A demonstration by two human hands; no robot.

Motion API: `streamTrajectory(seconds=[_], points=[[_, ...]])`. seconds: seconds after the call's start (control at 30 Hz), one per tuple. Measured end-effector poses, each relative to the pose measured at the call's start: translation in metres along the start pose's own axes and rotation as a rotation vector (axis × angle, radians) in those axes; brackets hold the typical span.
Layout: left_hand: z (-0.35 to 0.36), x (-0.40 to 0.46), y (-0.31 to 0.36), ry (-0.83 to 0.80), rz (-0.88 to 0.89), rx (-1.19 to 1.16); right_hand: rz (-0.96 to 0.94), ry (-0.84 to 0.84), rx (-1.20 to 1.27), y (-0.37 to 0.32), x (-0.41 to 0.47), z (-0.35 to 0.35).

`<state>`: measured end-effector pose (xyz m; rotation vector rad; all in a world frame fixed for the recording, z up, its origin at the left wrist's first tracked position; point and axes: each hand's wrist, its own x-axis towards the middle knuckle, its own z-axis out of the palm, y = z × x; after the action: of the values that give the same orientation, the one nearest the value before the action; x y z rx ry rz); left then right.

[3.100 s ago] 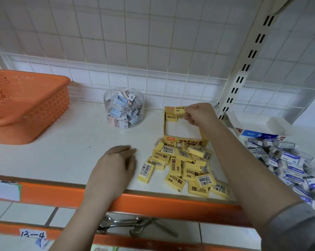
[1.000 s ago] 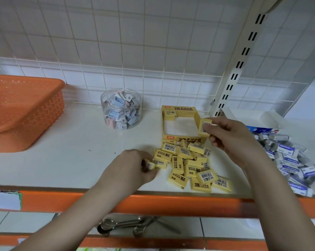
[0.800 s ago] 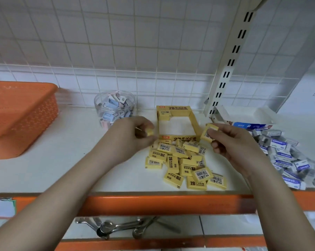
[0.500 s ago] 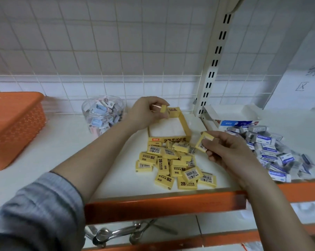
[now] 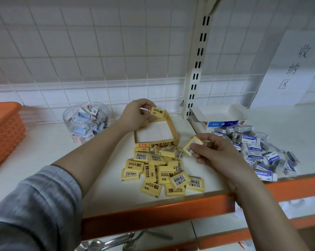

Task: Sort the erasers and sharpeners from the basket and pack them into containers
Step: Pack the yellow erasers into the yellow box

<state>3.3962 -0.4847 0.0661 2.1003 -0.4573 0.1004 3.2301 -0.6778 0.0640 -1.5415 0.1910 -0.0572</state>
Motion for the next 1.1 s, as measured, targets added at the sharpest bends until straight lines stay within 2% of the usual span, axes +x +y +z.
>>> streamTrajectory(seconds=[0.17, 0.27, 0.43, 0.57, 0.7, 0.9, 1.1], points=[[-0.022, -0.014, 0.013, 0.006, -0.044, -0.236, 0.001, -0.018, 0.066, -0.012, 0.018, 0.008], [-0.031, -0.033, 0.016, 0.044, -0.126, -0.408, -0.055, -0.044, -0.033, -0.019, 0.042, 0.018], [-0.035, -0.065, 0.016, 0.172, -0.235, -0.597, -0.338, -0.002, -0.395, -0.021, 0.067, 0.032], [-0.032, -0.085, 0.02, 0.303, -0.276, -0.703, -0.554, -0.024, -0.579, -0.02, 0.064, 0.042], [-0.035, -0.097, 0.02, 0.287, -0.227, -0.683, -0.709, -0.009, -0.722, -0.022, 0.063, 0.043], [-0.039, -0.11, 0.02, 0.258, -0.155, -0.441, -1.039, -0.008, -0.974, -0.022, 0.077, 0.042], [-0.039, -0.112, 0.021, 0.289, -0.185, -0.448, -1.242, -0.071, -0.92, -0.017, 0.091, 0.039]])
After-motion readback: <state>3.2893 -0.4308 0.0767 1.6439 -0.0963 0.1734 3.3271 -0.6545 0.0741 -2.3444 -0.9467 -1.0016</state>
